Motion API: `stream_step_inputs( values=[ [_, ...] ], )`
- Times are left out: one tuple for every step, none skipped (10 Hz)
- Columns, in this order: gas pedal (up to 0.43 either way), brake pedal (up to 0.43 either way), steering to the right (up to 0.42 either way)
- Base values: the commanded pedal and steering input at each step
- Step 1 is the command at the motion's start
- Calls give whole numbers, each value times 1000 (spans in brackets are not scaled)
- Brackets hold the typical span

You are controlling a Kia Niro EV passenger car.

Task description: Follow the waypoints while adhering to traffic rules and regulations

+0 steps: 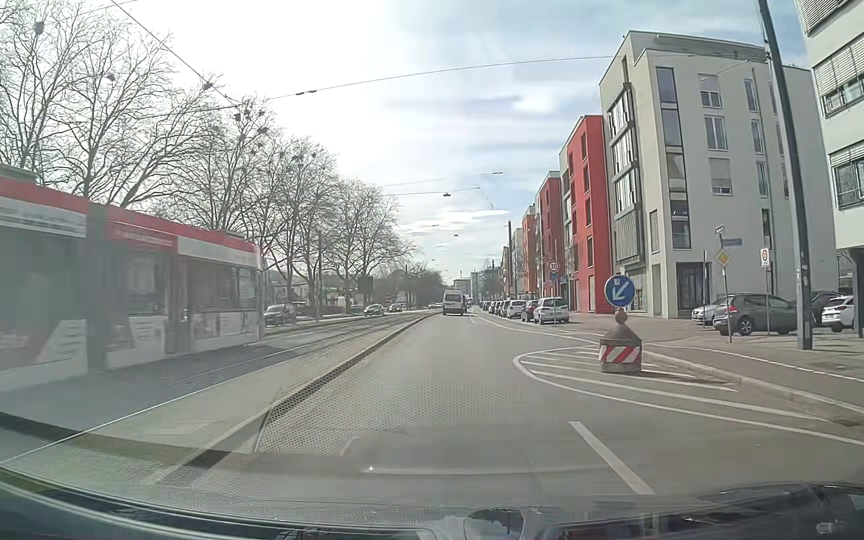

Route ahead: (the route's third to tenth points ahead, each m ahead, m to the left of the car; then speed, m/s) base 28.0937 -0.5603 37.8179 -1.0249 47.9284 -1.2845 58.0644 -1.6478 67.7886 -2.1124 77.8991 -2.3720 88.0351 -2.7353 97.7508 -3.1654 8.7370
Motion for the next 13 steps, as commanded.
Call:
stream_step_inputs(
  values=[
    [110,0,-3],
    [110,0,-3],
    [110,0,-3],
    [110,0,-3],
    [110,0,-3],
    [110,0,-3],
    [110,0,-3],
    [110,0,-2],
    [98,0,-2],
    [98,0,-2],
    [87,0,0],
    [87,0,1],
    [87,0,1]
  ],
)
